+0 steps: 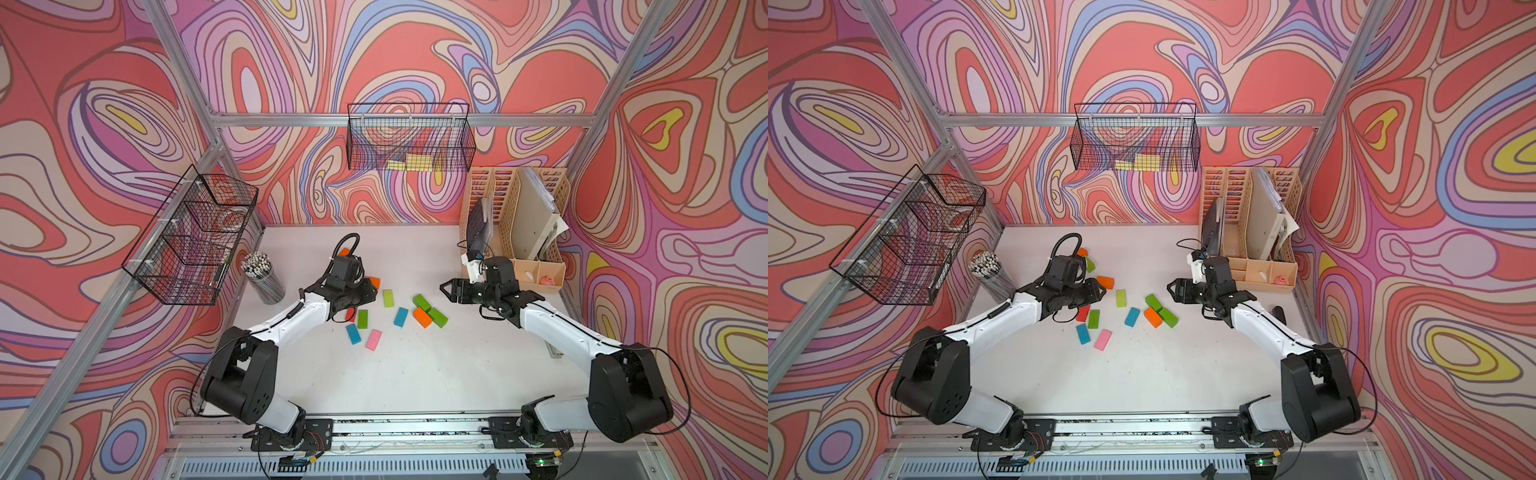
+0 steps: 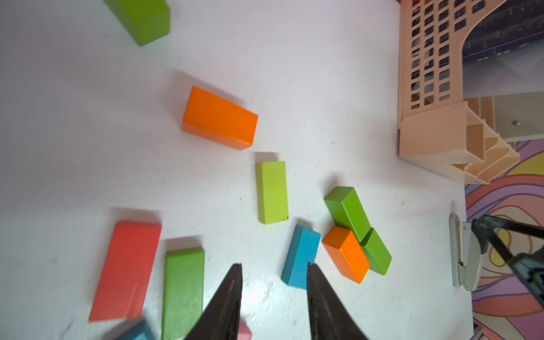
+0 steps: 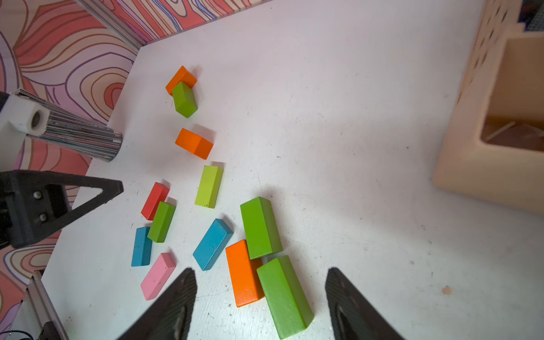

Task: Assemble the letter c with building blocks
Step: Place the building block at the center of the board, then pick up the building block from the center of the board.

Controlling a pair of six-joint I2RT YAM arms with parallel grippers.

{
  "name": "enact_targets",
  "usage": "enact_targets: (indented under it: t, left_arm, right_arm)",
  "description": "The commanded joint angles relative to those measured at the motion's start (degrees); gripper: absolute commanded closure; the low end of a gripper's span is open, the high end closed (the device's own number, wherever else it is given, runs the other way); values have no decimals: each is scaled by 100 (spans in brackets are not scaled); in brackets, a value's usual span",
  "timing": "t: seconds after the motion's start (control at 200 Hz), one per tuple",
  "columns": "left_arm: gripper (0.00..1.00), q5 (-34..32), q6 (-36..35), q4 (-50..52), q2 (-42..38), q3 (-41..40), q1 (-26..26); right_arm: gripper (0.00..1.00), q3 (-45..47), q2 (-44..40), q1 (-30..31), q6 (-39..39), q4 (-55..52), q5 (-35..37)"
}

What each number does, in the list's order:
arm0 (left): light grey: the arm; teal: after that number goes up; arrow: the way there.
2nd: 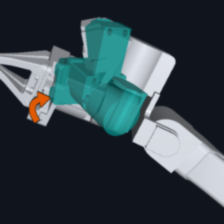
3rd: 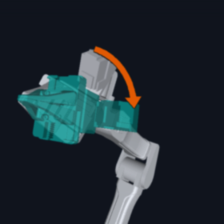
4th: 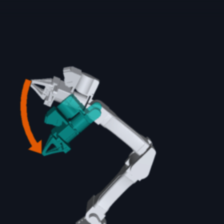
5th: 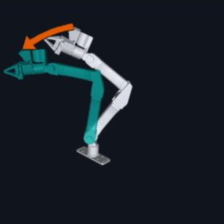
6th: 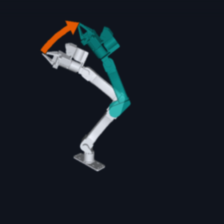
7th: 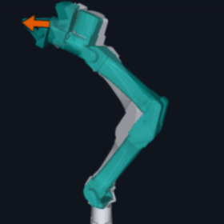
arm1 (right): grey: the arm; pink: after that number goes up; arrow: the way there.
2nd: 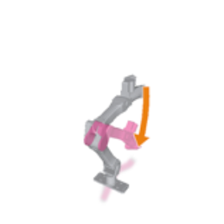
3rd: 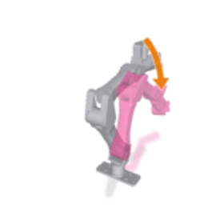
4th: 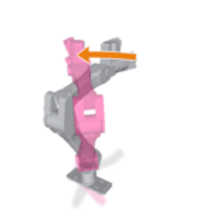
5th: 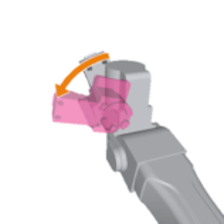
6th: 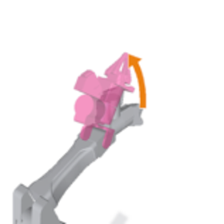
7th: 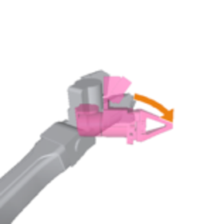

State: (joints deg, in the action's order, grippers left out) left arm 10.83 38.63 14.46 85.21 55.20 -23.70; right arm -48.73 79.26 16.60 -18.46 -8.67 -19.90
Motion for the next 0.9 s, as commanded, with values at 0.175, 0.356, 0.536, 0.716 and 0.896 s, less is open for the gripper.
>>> enact_targets:
  t: [0.175, 0.356, 0.536, 0.716, 0.896]
  left_arm:
    - [57, -1003, -26, 2073, -470, -166, -112]
    - [49, -908, -241, 1879, -191, -108, -178]
    - [51, -896, -344, 1784, 286, 120, -256]
    - [55, -872, -421, 1555, 537, 207, -260]
    - [59, -888, -477, 1476, 768, 330, -258]
  right_arm:
    - [27, 3, -153, 36, -89, -168, 189]
    - [26, -22, -115, 38, -71, -186, 150]
    - [26, -36, -110, 36, -70, -202, 127]
    - [26, -31, -113, 37, -53, -211, 136]
    - [26, -40, -94, 36, -44, -209, 126]
